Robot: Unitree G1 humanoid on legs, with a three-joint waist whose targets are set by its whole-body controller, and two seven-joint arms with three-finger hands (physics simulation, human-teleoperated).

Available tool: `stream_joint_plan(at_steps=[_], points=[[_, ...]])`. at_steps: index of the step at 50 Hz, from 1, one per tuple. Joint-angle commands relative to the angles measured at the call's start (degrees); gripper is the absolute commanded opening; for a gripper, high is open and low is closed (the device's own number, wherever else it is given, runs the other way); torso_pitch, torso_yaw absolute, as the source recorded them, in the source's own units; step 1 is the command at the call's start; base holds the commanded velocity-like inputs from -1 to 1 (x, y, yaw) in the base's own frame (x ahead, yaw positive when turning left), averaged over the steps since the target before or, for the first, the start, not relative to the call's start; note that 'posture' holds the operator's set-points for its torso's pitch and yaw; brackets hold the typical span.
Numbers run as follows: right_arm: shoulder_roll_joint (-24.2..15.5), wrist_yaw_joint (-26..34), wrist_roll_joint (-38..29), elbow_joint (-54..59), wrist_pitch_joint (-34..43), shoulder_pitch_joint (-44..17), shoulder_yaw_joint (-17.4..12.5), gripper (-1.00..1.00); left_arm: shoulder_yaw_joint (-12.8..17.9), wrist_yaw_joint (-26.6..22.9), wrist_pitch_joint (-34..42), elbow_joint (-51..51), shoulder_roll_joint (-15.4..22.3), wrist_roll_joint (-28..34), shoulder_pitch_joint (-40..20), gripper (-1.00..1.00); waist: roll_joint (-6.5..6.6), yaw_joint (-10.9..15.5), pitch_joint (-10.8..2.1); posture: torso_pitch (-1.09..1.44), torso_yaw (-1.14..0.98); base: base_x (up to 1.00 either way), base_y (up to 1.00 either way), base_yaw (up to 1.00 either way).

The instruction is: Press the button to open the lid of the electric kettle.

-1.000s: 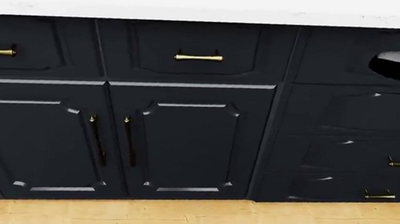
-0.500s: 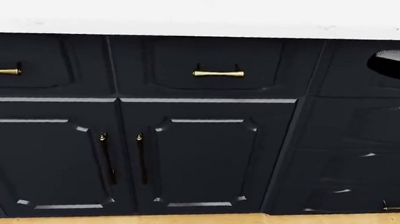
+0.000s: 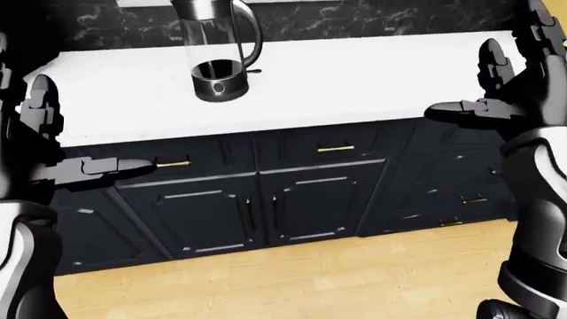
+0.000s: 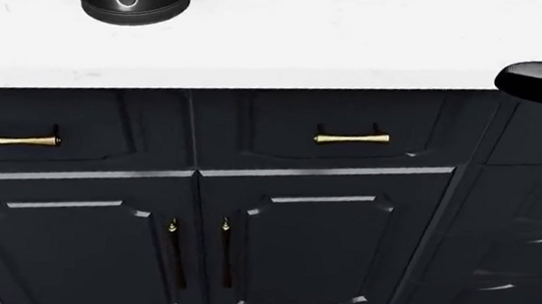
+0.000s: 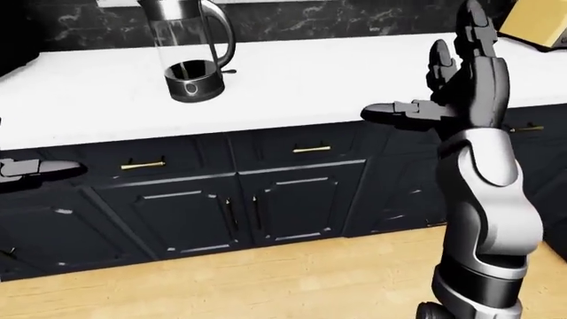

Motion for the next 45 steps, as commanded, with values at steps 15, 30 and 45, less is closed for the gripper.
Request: stream_joint_plan(at_steps=[15, 30, 45], points=[[-0.7, 0.0, -0.2, -0.9, -1.2, -0.8, -0.7, 1.0, 0.3, -0.3, -1.5, -1.3, 0.5, 0.1, -0.9, 1.0, 5.99, -1.2, -1.43, 0.0, 0.0, 0.2, 0.21, 0.0], [-0.5, 0.1, -0.4, -1.0, -1.3, -0.8, -0.6, 1.0, 0.4, -0.1, -1.1, -1.7, 0.6, -0.2, -1.2, 1.0, -0.98, -0.6, -0.87, 0.0, 0.0, 0.2, 0.18, 0.0], [-0.8, -0.3, 0.2, -1.5, -0.4, -1.2, -0.8, 1.0, 0.7, 0.1, -0.8, -1.7, 0.9, -0.6, -1.4, 1.0, 5.8, -0.8, -1.22, 0.0, 0.0, 0.2, 0.17, 0.0]])
